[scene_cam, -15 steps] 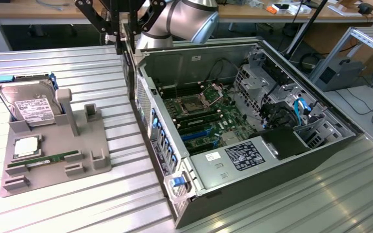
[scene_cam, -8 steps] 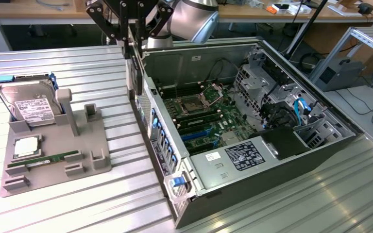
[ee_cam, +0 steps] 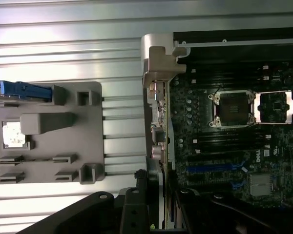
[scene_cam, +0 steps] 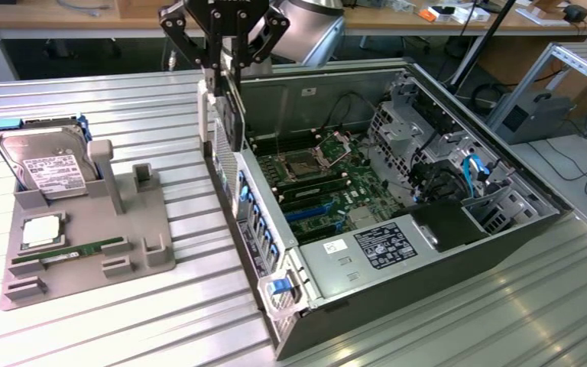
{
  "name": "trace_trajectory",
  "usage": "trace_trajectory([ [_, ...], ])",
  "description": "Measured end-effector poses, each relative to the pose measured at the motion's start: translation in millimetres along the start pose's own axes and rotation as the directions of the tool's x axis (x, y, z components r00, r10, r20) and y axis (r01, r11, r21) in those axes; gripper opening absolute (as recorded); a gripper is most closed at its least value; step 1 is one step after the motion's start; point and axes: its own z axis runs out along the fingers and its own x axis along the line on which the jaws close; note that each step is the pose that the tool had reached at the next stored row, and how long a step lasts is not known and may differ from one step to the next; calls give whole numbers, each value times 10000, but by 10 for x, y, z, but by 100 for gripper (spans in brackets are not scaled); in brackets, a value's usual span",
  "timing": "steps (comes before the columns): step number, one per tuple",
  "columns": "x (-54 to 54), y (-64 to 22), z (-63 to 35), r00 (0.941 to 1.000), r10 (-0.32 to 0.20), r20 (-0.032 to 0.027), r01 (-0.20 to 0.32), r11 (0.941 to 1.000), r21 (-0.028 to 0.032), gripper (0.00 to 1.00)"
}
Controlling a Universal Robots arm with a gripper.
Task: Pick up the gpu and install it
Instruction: 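Pick up the gpu and move the gpu toward the slot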
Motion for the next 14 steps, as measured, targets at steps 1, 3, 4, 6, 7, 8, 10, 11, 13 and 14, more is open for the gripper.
trace_trajectory([
  [1,-20,1,4,10000,0,0,0,10000,0,27],
  [3,-54,3,10,10000,-1,1,1,10000,-1,27],
  [4,-71,3,13,10000,0,0,0,10000,-1,27],
  [6,-115,6,21,10000,0,0,0,10000,0,27],
  [7,-138,7,25,10000,0,0,0,10000,0,27],
  [8,-158,8,30,10000,0,0,0,10000,1,27],
  [10,-220,11,42,10000,0,1,0,10000,2,27],
  [11,-242,12,47,10000,0,1,0,10000,3,27],
  [13,-280,14,56,10000,0,1,0,10000,6,27],
  [14,-294,15,60,10000,0,1,0,10000,7,27],
])
